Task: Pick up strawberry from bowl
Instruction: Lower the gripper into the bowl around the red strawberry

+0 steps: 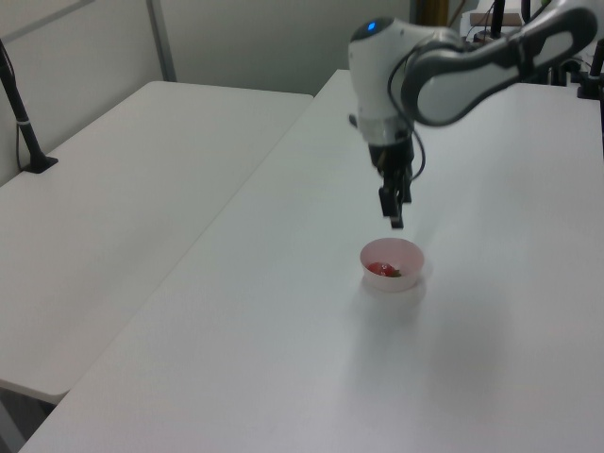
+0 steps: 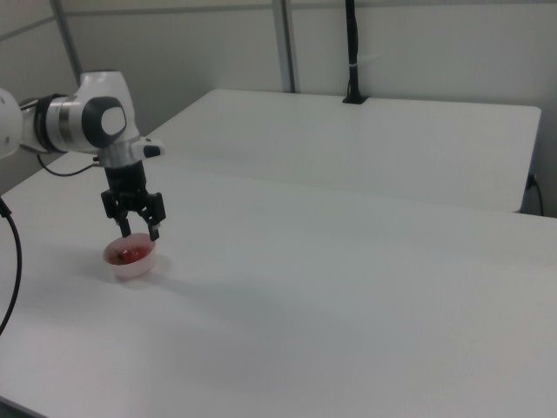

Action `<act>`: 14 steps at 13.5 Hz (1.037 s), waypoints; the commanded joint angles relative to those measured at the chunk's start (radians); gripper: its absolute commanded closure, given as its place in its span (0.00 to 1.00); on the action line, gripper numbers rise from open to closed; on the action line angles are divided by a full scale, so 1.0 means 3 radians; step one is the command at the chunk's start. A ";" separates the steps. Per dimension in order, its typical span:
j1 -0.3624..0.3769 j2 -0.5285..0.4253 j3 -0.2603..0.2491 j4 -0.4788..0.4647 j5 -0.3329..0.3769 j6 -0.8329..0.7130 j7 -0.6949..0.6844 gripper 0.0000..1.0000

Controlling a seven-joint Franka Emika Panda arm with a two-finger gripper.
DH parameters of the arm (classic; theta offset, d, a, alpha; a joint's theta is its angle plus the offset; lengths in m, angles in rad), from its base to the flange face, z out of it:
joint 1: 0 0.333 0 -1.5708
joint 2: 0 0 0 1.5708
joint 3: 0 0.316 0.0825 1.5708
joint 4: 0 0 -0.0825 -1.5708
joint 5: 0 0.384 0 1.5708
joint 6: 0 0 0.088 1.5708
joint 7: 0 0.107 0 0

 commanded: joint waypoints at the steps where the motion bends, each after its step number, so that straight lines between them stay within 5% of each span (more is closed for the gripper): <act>1: 0.0204 0.0157 -0.0049 0.0017 -0.0008 0.0209 0.0181 0.18; 11: 0.0343 0.0403 -0.0044 -0.0024 -0.0019 0.0594 0.0432 0.18; 12: 0.0353 0.0403 -0.0044 -0.0064 -0.0024 0.0594 0.0427 0.22; 13: 0.0353 0.0408 -0.0044 -0.0070 -0.0024 0.0594 0.0422 0.37; 14: 0.0348 0.0403 -0.0044 -0.0070 -0.0019 0.0594 0.0407 0.62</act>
